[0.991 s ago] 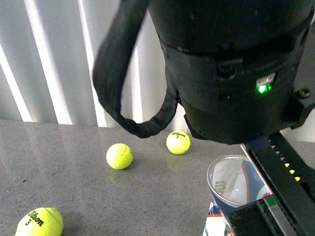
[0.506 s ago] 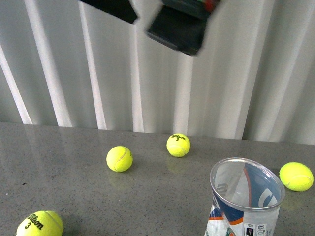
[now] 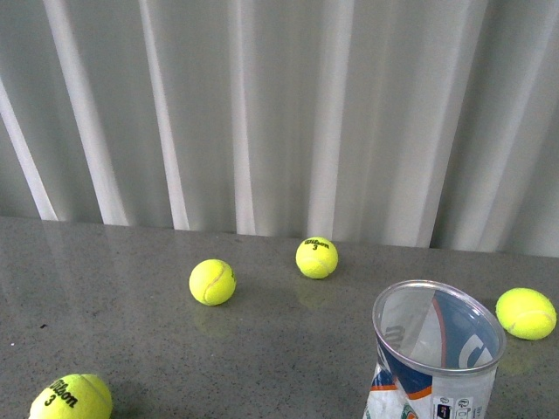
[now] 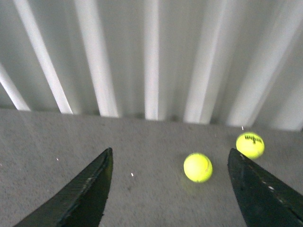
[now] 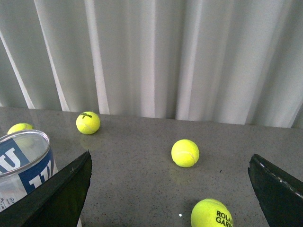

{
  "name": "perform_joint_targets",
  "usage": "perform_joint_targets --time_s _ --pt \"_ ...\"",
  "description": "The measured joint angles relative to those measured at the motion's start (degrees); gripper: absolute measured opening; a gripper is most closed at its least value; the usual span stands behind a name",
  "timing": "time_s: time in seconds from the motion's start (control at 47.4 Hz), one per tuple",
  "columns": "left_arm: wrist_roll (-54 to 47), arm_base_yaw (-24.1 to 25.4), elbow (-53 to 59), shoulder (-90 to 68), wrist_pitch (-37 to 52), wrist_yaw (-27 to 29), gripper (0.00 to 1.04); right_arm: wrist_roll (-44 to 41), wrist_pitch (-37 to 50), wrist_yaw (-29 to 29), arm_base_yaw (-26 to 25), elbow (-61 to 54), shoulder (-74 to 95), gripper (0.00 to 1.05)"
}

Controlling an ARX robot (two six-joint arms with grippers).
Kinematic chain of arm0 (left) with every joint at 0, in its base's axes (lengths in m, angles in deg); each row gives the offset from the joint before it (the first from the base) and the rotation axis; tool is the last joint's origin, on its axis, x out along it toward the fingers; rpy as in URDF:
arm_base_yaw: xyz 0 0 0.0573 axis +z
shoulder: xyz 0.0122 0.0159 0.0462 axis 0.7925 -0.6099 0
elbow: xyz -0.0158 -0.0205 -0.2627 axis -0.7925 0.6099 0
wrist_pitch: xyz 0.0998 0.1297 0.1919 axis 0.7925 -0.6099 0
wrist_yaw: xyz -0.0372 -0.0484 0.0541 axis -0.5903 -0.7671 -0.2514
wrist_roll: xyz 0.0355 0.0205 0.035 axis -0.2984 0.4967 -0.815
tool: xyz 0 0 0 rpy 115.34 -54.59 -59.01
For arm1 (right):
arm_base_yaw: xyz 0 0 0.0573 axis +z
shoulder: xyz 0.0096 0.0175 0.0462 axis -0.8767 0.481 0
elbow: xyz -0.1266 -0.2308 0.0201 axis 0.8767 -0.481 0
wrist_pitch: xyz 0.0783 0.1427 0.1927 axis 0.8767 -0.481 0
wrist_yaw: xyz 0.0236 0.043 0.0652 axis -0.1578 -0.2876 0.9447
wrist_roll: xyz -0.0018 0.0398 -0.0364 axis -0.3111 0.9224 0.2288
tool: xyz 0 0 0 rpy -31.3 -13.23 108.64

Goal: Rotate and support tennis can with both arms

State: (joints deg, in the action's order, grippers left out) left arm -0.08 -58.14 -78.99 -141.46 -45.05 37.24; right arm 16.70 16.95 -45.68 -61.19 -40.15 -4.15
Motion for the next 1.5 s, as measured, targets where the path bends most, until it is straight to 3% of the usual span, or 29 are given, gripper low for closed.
perform_joint_targets --time_s 0.105,0.19,0.422,1.497 --pt "0.0 2.2 7.5 3.5 7.4 -0.8 0.53 0.0 0.0 0.0 0.0 0.0 0.0 0.98" --pt "0.0 4.5 11.0 5.4 8.5 -4.2 0.41 0.0 0.0 0.0 0.0 0.0 0.0 0.98" --pt "0.1 5.6 18.0 11.4 9.2 -4.5 0.04 0.0 0.0 0.0 0.0 0.0 0.0 0.98" --pt "0.0 5.6 29.0 39.7 -6.1 -4.6 0.04 0.0 0.0 0.0 0.0 0.0 0.0 0.98"
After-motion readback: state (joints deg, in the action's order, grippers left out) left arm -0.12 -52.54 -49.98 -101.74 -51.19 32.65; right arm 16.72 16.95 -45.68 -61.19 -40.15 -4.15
